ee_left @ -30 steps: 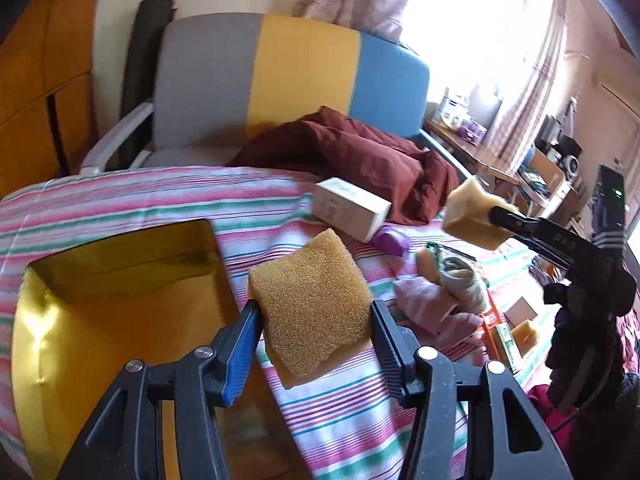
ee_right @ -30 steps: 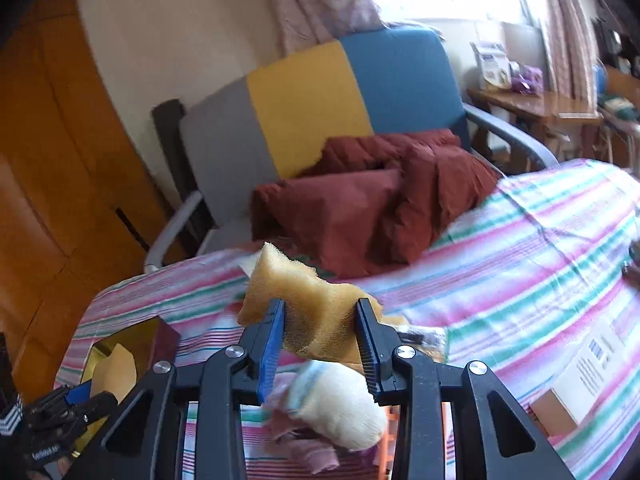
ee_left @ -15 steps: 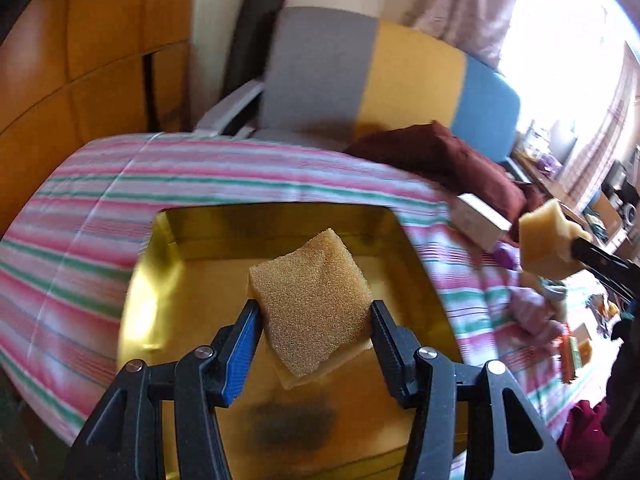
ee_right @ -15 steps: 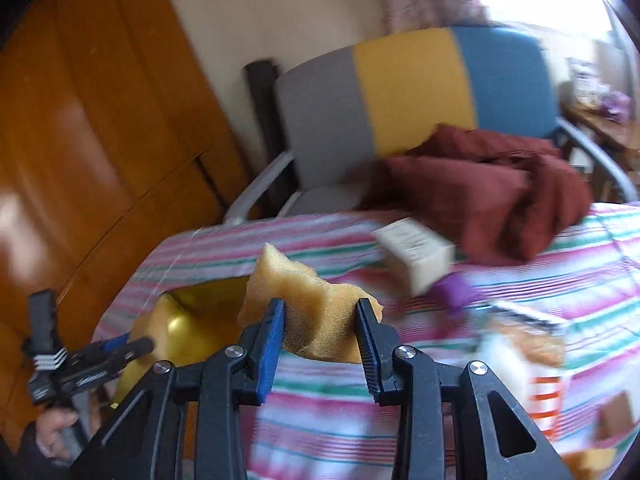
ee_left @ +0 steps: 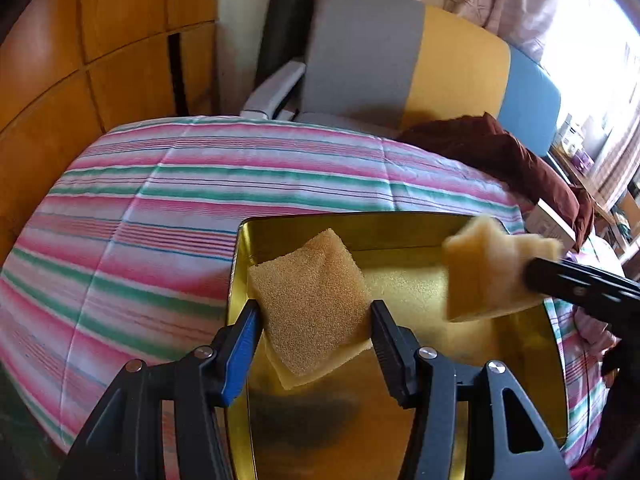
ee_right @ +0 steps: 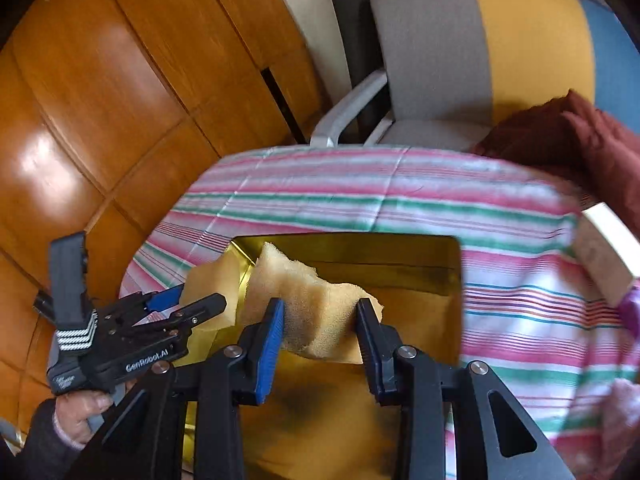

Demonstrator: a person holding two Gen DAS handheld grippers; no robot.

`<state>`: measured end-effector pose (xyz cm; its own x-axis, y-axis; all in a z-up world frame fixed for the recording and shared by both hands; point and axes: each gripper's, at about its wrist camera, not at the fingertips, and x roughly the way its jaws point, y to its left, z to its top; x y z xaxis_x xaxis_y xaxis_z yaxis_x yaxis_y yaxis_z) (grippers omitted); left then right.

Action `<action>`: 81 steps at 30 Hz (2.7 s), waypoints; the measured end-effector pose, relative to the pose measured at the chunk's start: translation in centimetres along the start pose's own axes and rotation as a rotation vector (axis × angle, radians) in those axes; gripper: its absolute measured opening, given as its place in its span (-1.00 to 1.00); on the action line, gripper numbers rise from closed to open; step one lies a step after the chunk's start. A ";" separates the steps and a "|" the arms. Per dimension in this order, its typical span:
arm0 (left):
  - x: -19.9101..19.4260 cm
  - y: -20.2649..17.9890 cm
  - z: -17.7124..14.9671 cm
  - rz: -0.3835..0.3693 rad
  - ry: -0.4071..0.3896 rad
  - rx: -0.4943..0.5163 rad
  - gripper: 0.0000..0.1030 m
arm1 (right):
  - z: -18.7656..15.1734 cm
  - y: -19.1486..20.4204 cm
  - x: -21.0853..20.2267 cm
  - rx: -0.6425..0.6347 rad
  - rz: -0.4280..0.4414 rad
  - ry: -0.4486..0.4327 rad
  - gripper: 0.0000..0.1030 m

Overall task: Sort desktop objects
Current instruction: 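Carry both sponges over the gold tray and open both tools to drop them, then move both open tools back from the tray toward the items on the bed, then grasp a yellow sponge with the right tool while the left tool grasps the white sock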

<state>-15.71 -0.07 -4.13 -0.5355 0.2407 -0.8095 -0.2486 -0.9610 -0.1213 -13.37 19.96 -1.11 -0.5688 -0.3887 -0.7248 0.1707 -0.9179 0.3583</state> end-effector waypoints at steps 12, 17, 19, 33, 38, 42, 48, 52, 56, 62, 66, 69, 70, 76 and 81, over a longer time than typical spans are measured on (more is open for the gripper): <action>3.8 1.0 1.3 0.032 0.038 0.019 0.17 | 1.6 0.1 8.6 0.094 -0.067 0.099 -0.26; 3.5 1.9 1.7 -0.015 0.025 -0.022 0.31 | 1.7 0.4 10.0 0.131 -0.021 0.123 -0.16; 3.3 2.0 1.9 -0.032 0.021 -0.030 0.40 | 1.6 0.2 9.9 0.158 0.009 0.115 -0.05; -3.0 -0.2 -0.2 -0.041 -0.105 -0.108 0.53 | 0.2 -0.2 2.7 0.094 -0.017 -0.012 0.38; -5.7 -2.2 -1.7 -0.088 -0.146 -0.087 0.49 | -1.3 0.1 -1.1 -0.008 -0.112 -0.078 0.46; -6.9 -3.5 -2.6 -0.129 -0.137 -0.077 0.42 | -2.3 0.0 -4.2 -0.083 -0.204 -0.141 0.53; -7.7 -7.0 -3.9 -0.207 -0.106 -0.015 0.41 | -3.5 -2.3 -9.3 -0.071 -0.308 -0.196 0.77; -7.9 -9.9 -4.4 -0.248 -0.089 0.046 0.41 | -4.4 -5.4 -12.5 0.003 -0.336 -0.191 0.77; -7.9 -12.7 -4.8 -0.258 -0.076 0.114 0.41 | -5.7 -8.2 -15.2 0.058 -0.384 -0.181 0.77; -7.3 -16.6 -5.5 -0.307 -0.032 0.199 0.41 | -8.4 -13.0 -19.9 0.159 -0.486 -0.168 0.77; -7.0 -19.1 -5.9 -0.340 -0.004 0.249 0.41 | -10.4 -16.8 -23.5 0.261 -0.559 -0.147 0.77; -6.5 -21.2 -6.2 -0.361 0.020 0.287 0.41 | -12.1 -19.8 -26.0 0.352 -0.604 -0.133 0.77; -6.3 -21.8 -6.3 -0.367 0.028 0.298 0.41 | -12.7 -20.7 -26.7 0.382 -0.617 -0.125 0.77; -5.7 -25.2 -6.5 -0.401 0.058 0.360 0.41 | -16.2 -25.4 -29.0 0.568 -0.640 -0.067 0.77; -5.4 -27.7 -6.7 -0.419 0.071 0.412 0.41 | -17.3 -26.6 -29.1 0.625 -0.607 -0.065 0.77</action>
<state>-0.49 24.35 -0.27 -0.2726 0.5648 -0.7789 -0.7275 -0.6508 -0.2173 12.58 54.27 0.25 -0.4663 0.1764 -0.8669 -0.6386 -0.7452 0.1919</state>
